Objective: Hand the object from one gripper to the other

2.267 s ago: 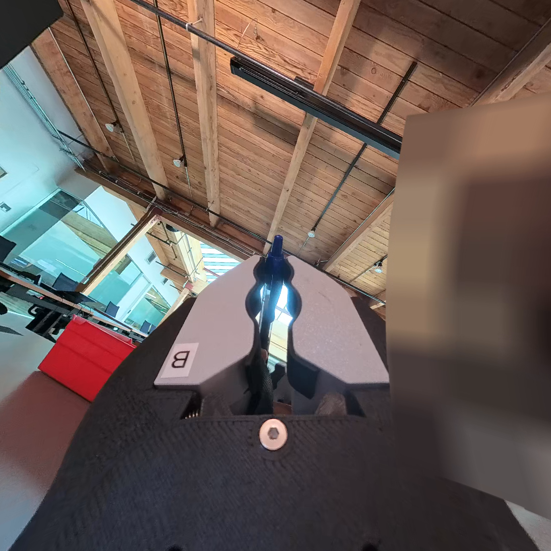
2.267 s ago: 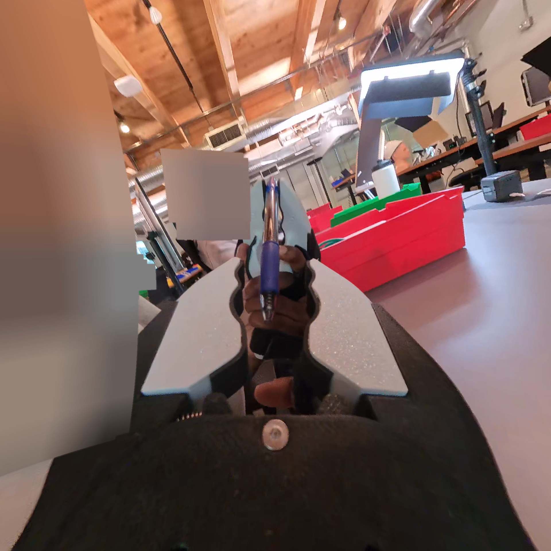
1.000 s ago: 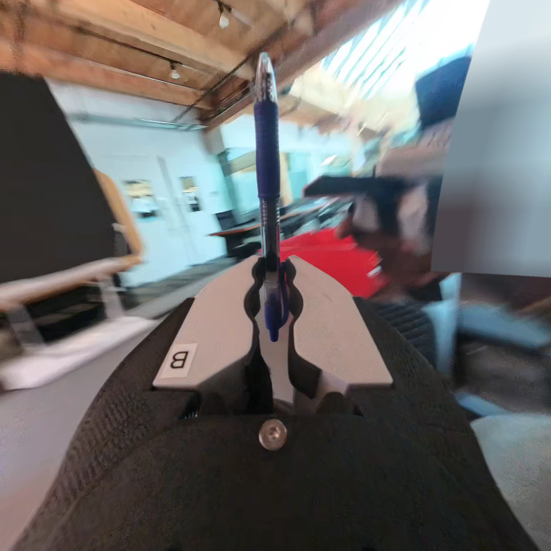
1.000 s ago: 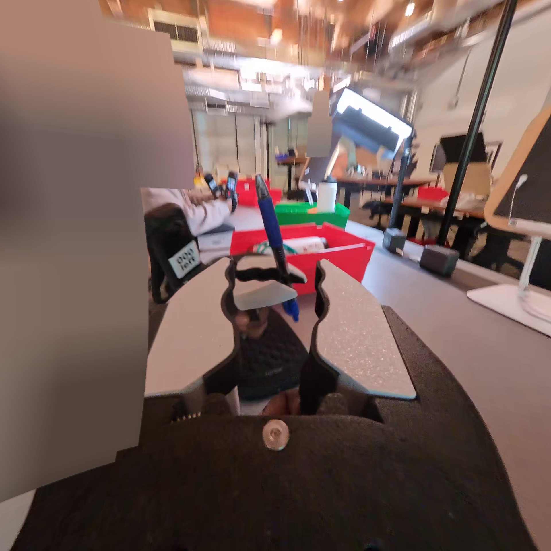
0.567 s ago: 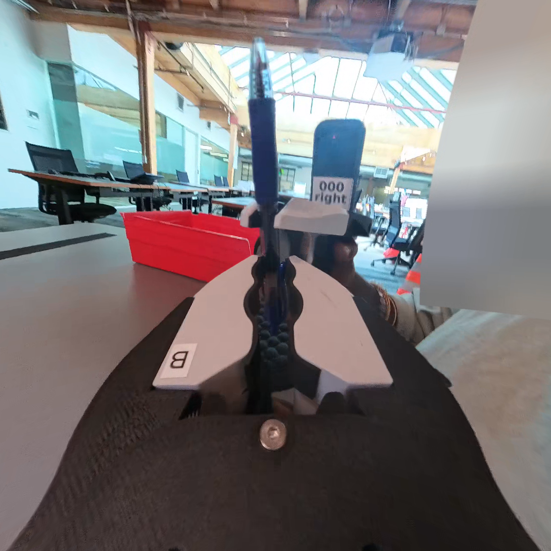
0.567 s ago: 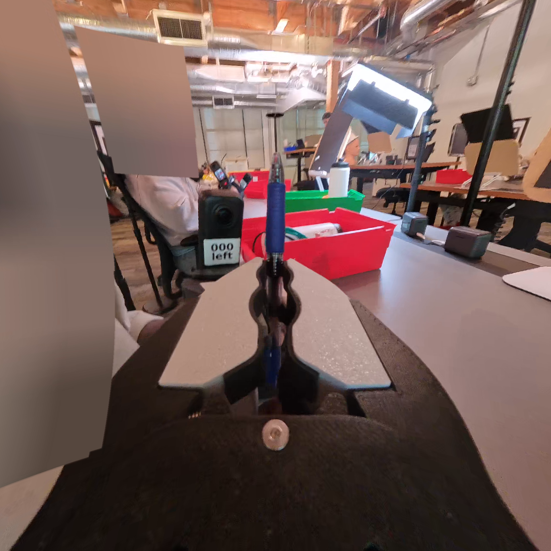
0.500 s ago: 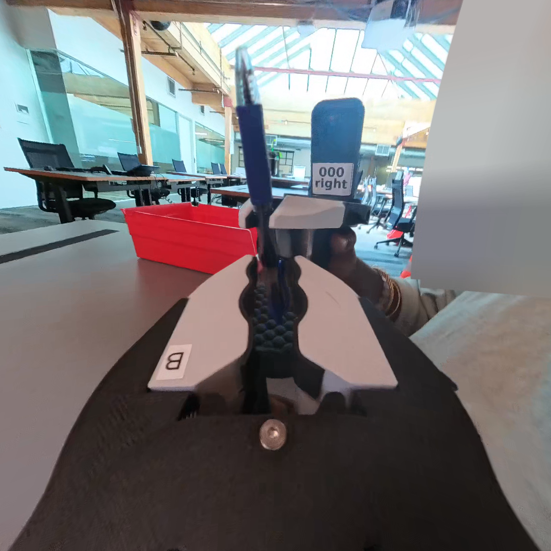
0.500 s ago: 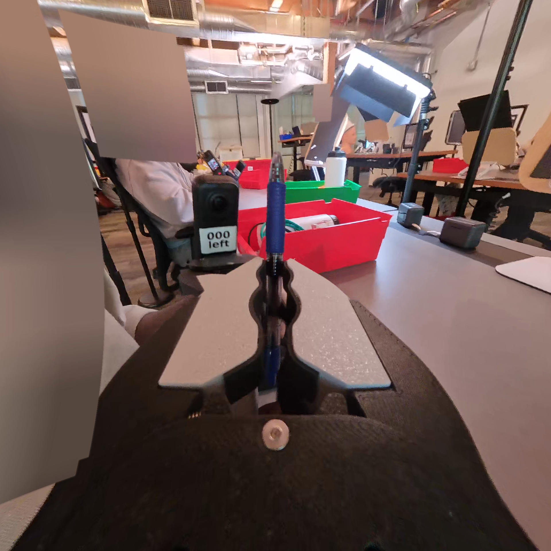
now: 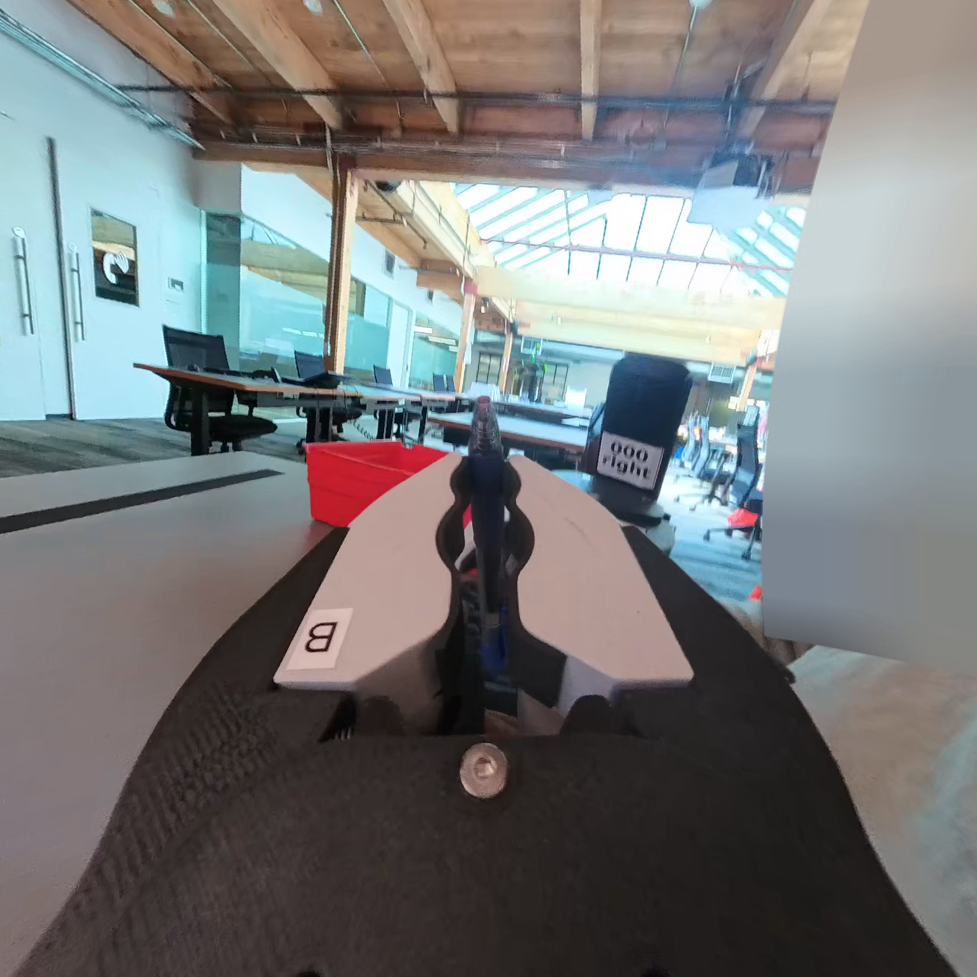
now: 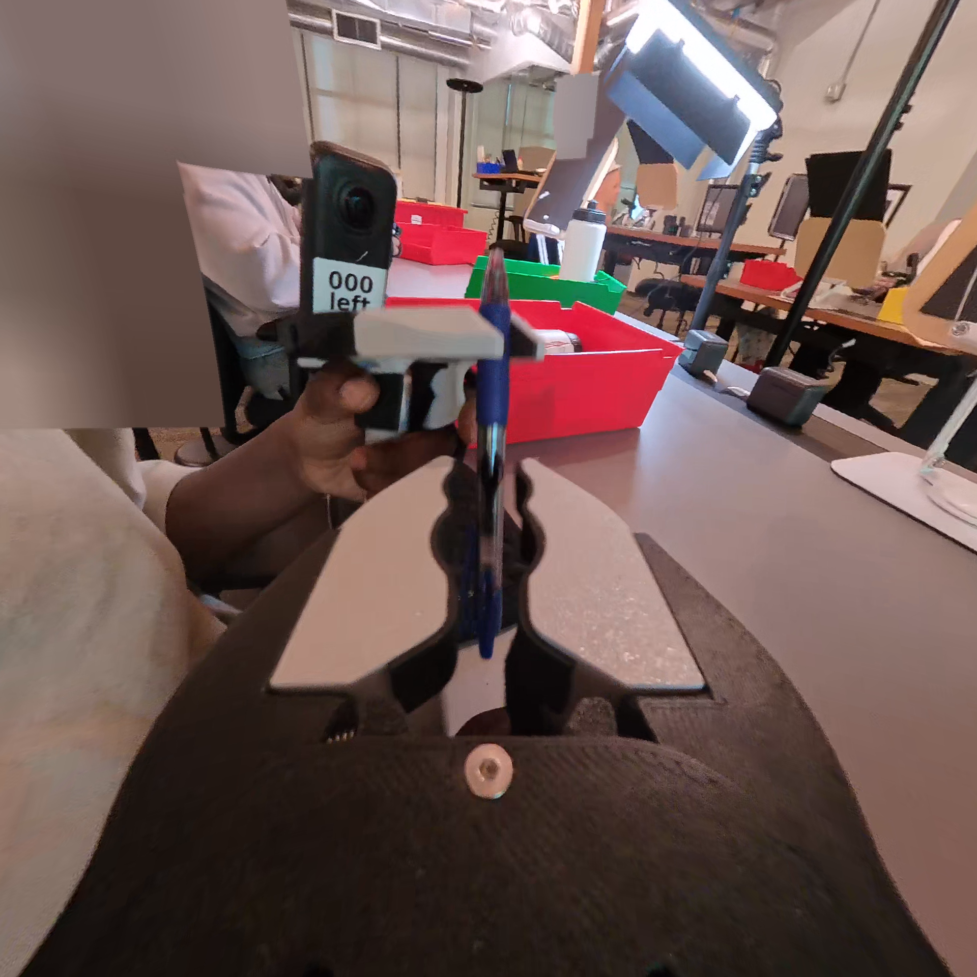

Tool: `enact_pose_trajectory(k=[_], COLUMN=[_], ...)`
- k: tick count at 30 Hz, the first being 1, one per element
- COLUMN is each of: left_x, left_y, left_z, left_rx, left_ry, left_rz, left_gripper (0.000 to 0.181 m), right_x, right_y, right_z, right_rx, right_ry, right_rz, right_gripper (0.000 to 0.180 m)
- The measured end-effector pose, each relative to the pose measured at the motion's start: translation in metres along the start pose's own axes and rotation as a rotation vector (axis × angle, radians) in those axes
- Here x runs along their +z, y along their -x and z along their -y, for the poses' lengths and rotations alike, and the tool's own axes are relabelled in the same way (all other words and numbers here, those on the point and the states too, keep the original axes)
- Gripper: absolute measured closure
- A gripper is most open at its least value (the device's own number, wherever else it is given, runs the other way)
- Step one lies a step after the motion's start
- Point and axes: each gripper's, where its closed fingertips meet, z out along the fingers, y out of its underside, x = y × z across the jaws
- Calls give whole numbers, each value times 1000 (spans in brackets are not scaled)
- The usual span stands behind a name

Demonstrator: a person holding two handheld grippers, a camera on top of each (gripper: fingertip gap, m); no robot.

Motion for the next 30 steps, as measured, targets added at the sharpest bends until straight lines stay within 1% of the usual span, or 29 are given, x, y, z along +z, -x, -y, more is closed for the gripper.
enact_pose_trajectory(k=[1, 3, 4, 5, 7, 12, 14, 15, 16, 17, 18, 19, 21, 22, 23, 24, 26, 29, 30], left_x=[-3, -8, -10, -10, -11, -15, -15, -16, -18, -21, -25, -30, -36, -36, -32, -26, -16, -3, 0], left_y=[2, 7, 7, 7, 7, 15, 15, 15, 17, 20, 25, 30, 38, 35, 31, 27, 25, 31, 34], left_z=[6, 15, 17, 17, 18, 13, 4, 0, -2, -3, -5, -7, -7, -7, -9, -15, -35, -56, -57], left_rx=[-14, -44, -58, -73, -98, -130, -145, -119, -52, 56, 212, 406, 808, 977, 1106, 1195, 1323, 1396, 1411], left_ry=[-31, -72, -88, -96, -108, -92, -44, -11, 19, 54, 110, 187, 335, 391, 436, 476, 577, 623, 615], left_rz=[1, 8, 3, -9, -20, -22, -53, -63, -58, -23, 29, 97, 238, 278, 301, 309, 304, 318, 343], left_gripper=[169, 169, 169, 169, 169, 167, 167, 165, 155, 143, 131, 123, 120, 120, 124, 129, 132, 138, 145], right_x=[0, 1, 3, 4, 5, -17, -27, -31, -35, -39, -43, -46, -51, -52, -53, -53, -51, -50, -50], right_y=[1, 5, 8, 8, 4, -9, -11, -11, -12, -14, -16, -17, -21, -25, -27, -29, -28, -26, -24], right_z=[-5, -24, -33, -38, -37, -17, -9, -6, -4, -4, -5, -6, -11, -15, -18, -20, -22, -25, -25], right_rx=[5, 27, 32, 23, -18, -27, -45, -55, -67, -82, -91, -90, -71, -54, -37, -19, 25, 63, 69], right_ry=[20, 114, 152, 165, 140, 135, 138, 143, 155, 176, 201, 227, 287, 323, 353, 373, 396, 420, 421], right_rz=[16, 67, 84, 86, 54, 52, 61, 64, 58, 49, 46, 44, 24, 5, -14, -27, -31, -36, -33], right_gripper=[148, 132, 129, 131, 164, 164, 164, 164, 164, 164, 164, 164, 164, 164, 164, 164, 164, 164, 164])
